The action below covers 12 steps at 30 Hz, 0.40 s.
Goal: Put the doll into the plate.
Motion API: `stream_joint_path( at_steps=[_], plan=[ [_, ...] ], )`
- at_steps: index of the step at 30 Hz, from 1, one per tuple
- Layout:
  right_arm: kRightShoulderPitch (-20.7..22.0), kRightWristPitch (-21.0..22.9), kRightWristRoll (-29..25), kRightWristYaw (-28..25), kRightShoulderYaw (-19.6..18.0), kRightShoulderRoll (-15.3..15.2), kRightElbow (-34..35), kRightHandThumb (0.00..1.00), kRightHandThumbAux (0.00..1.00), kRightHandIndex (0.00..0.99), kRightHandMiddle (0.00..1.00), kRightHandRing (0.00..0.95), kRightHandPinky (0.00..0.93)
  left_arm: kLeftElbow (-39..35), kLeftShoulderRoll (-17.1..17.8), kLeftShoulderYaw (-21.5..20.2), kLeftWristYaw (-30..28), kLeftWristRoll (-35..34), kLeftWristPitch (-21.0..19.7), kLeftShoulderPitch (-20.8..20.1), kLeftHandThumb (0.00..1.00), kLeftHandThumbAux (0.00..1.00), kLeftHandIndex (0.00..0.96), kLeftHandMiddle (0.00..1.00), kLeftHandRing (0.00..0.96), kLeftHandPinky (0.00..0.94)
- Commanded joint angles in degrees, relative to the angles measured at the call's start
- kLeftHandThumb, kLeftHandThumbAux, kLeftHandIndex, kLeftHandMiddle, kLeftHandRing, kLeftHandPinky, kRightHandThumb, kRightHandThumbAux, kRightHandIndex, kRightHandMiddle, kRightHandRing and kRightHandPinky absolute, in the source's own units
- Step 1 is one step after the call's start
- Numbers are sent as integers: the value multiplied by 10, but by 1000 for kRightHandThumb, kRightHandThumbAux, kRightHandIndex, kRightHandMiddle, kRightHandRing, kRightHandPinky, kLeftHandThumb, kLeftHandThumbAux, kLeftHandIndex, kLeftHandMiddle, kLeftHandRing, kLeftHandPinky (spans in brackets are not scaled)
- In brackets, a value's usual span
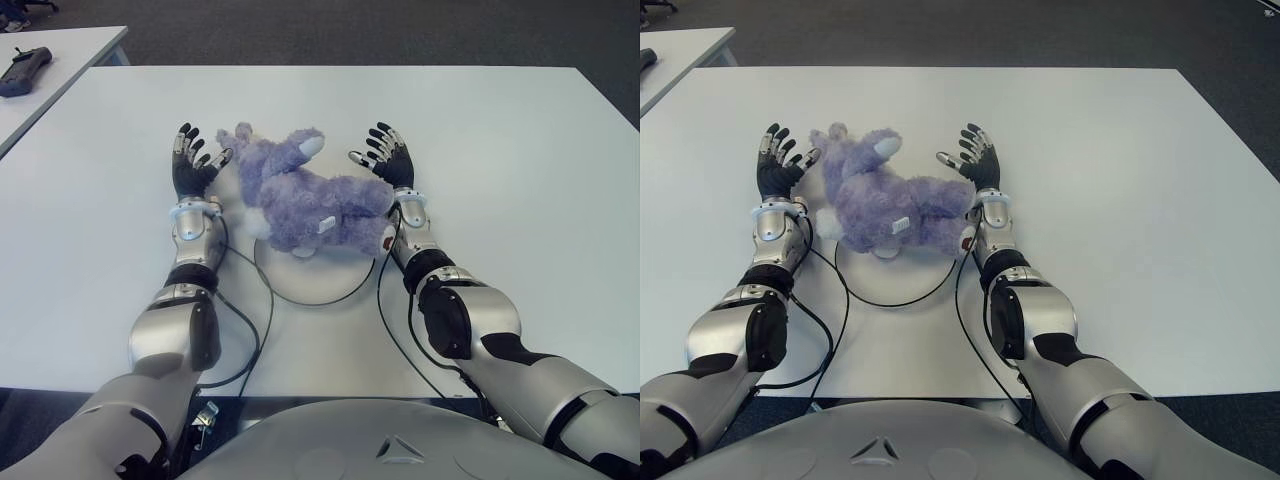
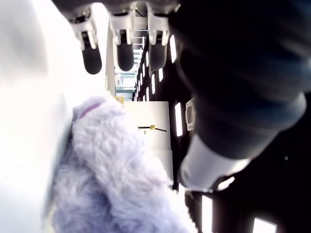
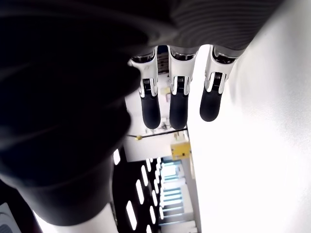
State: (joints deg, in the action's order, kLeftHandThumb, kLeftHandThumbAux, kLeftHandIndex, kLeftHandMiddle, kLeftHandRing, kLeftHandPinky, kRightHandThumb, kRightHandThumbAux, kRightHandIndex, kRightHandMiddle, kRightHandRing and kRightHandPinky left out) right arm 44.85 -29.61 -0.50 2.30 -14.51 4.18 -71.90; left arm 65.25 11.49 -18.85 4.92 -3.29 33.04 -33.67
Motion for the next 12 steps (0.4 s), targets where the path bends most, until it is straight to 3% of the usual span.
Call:
stream_joint_path(
  at_steps=[1, 12],
  plan=[
    [-132, 36, -12, 6, -12, 62, -57, 36, 933, 131, 180, 170, 183, 84, -89, 3, 13, -5, 1, 177, 97, 889, 93, 113, 108, 149],
    [-133, 34, -12, 4, -12, 63, -57, 33, 924, 129, 174, 166, 179, 84, -89, 2, 11, -5, 4, 179, 96, 876, 97, 116, 109, 146]
  ],
)
